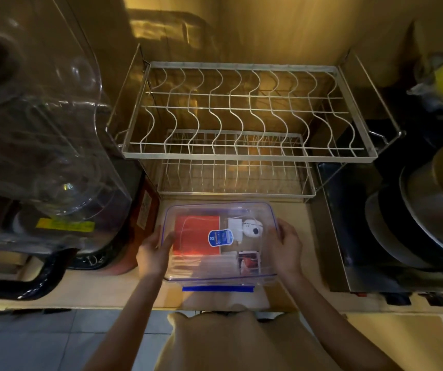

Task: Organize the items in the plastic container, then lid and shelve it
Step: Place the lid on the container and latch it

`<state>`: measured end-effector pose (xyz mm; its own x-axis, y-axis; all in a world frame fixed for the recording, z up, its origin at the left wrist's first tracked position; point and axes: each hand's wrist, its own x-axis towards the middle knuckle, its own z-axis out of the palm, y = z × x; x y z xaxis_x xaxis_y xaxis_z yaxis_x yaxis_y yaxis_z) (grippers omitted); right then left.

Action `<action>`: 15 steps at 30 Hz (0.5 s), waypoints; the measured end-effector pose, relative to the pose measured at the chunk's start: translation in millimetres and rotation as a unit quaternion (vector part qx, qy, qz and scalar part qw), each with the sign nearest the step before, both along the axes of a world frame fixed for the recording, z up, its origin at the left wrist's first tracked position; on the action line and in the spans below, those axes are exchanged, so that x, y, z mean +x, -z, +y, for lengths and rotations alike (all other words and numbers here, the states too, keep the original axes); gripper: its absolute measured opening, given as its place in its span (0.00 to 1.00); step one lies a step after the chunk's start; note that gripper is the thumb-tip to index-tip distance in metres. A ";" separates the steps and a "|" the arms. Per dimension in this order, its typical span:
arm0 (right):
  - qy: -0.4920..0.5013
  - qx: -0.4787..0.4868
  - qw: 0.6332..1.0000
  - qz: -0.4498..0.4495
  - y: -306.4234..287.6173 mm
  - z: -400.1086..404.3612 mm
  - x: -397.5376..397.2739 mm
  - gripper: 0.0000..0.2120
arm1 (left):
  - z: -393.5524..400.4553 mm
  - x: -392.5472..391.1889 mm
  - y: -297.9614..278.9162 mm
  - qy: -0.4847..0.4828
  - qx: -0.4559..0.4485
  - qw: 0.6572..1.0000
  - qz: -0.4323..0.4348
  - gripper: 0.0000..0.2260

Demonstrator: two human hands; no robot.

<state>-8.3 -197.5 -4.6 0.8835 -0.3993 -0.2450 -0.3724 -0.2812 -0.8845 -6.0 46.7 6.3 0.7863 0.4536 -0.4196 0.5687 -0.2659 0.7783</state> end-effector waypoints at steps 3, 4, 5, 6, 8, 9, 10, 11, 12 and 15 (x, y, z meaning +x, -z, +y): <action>-0.001 -0.021 1.000 0.002 5.0 0.8 -5.9 0.11 | 2.5 -0.3 3.4 -0.023 -0.018 1.000 0.006 0.23; -0.002 -0.027 1.000 0.004 6.0 1.3 -6.4 0.12 | 3.0 0.5 4.2 -0.030 -0.025 0.999 0.005 0.23; -0.003 -0.029 1.000 0.004 6.3 2.4 -6.4 0.12 | 3.1 1.0 3.7 -0.036 -0.033 0.999 0.009 0.23; -0.001 -0.026 1.000 0.002 6.5 3.4 -6.4 0.12 | 3.5 1.8 3.3 -0.042 -0.040 0.998 0.012 0.23; -0.002 -0.021 1.000 0.005 4.2 4.6 -7.1 0.11 | 4.7 3.1 4.5 -0.051 -0.043 0.998 0.017 0.23; -0.008 -0.029 1.000 0.008 3.7 4.8 -8.2 0.11 | 4.0 4.0 3.7 -0.054 -0.044 0.997 0.020 0.23; -0.015 -0.036 0.999 0.012 4.6 5.5 -8.9 0.11 | 4.1 4.9 3.2 -0.056 -0.042 0.997 0.021 0.23; -0.023 -0.042 0.999 0.013 4.7 5.1 -9.7 0.10 | 3.2 5.6 2.7 -0.054 -0.038 0.998 0.022 0.23; -0.032 -0.047 0.998 0.016 3.9 4.3 -9.5 0.10 | 2.2 6.5 2.7 -0.049 -0.035 0.998 0.023 0.23; -0.053 -0.046 0.997 0.012 0.4 1.6 -4.4 0.12 | -0.6 7.5 2.9 -0.047 -0.036 0.998 0.029 0.22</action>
<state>-12.7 -195.8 -4.9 0.9163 -0.3255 -0.2332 -0.3568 -0.3996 -0.8444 1.6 46.1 3.3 0.7152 0.4920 -0.4964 0.6328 -0.1543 0.7588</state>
